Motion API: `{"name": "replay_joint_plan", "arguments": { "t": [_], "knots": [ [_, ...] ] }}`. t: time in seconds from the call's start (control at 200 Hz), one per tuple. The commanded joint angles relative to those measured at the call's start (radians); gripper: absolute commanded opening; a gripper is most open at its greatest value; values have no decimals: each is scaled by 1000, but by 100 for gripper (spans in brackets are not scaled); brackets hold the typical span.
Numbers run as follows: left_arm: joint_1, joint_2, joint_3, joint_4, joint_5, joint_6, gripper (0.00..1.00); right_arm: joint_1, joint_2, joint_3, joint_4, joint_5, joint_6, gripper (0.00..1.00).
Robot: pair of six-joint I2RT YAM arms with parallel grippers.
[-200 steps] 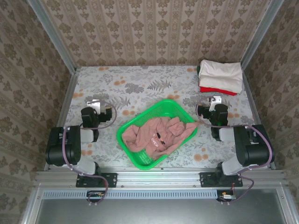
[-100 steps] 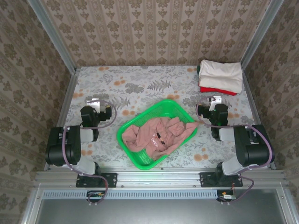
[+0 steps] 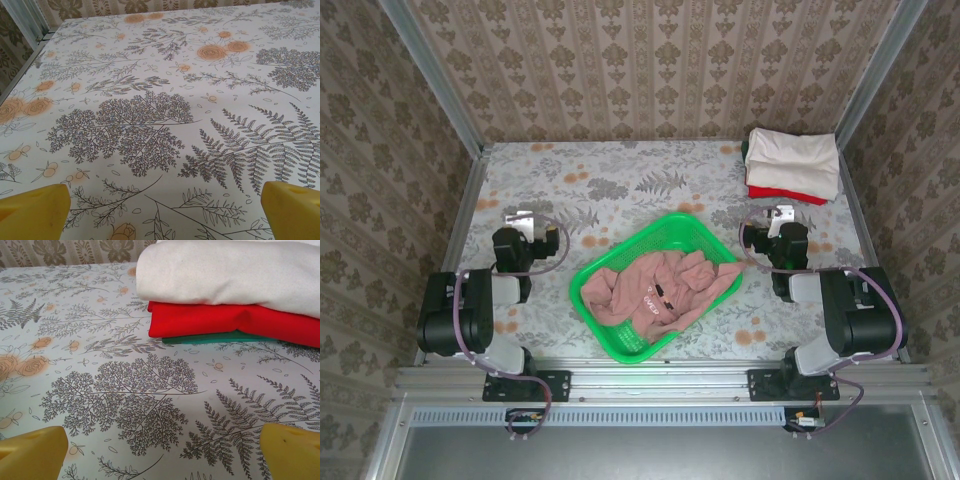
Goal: Fold and stack the t-shirts
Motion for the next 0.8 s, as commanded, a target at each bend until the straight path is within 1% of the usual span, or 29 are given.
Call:
{"name": "replay_joint_plan", "arguments": {
  "t": [0.0,0.045,0.07,0.105,0.18,0.205,0.225,0.255,0.265,0.27,0.29,0.295,0.3,0.385,0.43,0.435,0.445,0.5,0.52,0.55,0.555,0.58,0.585,0.595,0.62,0.65,0.7,0.795],
  "knots": [
    [-2,10,20,25,10,15,100,6,9,16,30,-19,-13,100],
    [-8,9,21,28,-10,19,100,6,9,17,29,-19,-12,100],
    [-15,-2,31,11,-48,18,100,6,9,17,29,-18,-12,100],
    [-44,-38,61,-69,-128,22,100,6,9,17,29,-20,-13,100],
    [-125,-155,178,-364,-353,9,100,5,9,15,30,-19,-12,100],
    [-140,-190,229,-486,-398,-28,100,6,3,24,28,-5,-9,100],
    [-143,-220,268,-577,-407,-61,100,6,-15,41,-22,6,-5,100],
    [-144,-261,324,-706,-386,-120,100,6,-51,73,-117,8,-4,100],
    [-143,-274,340,-741,-379,-143,100,6,-75,99,-185,7,-3,100],
    [-143,-281,350,-757,-374,-154,100,6,-75,99,-185,7,-3,100],
    [-142,-304,380,-852,-362,-210,100,6,-118,157,-334,5,9,100],
    [-142,-310,387,-873,-361,-224,100,6,-118,157,-334,5,9,100],
    [-143,-315,391,-892,-361,-239,100,6,-149,174,-375,4,16,100],
    [-134,-399,471,-1187,-363,-490,100,6,-258,284,-607,-12,140,100],
    [-124,-450,465,-1265,-340,-570,100,6,-300,322,-691,-4,248,100],
    [-122,-456,463,-1273,-333,-574,100,6,-310,332,-715,8,291,100],
    [-120,-469,456,-1281,-324,-579,100,6,-318,341,-747,21,327,100],
    [-109,-548,404,-1303,-208,-599,100,5,-369,376,-921,100,521,100],
    [-107,-590,376,-1295,-167,-597,100,3,-375,374,-926,92,532,100],
    [-112,-645,335,-1276,-121,-605,100,-3,-401,352,-905,-18,490,100],
    [-113,-655,329,-1275,-114,-609,100,-3,-408,343,-888,-62,469,100],
    [-126,-697,302,-1275,-87,-626,100,-2,-416,334,-866,-123,448,100],
    [-130,-703,297,-1275,-81,-628,100,-1,-423,328,-859,-157,441,100],
    [-137,-724,286,-1276,-72,-633,100,0,-428,325,-855,-186,435,100],
    [-159,-760,268,-1283,-51,-640,100,5,-438,321,-860,-233,436,100],
    [-191,-794,260,-1312,-41,-649,100,23,-451,318,-879,-244,437,100],
    [-260,-825,262,-1391,-63,-685,100,71,-468,317,-913,-237,406,100],
    [-416,-836,273,-1481,-102,-762,100,166,-487,319,-968,-165,343,100]
  ]
}}
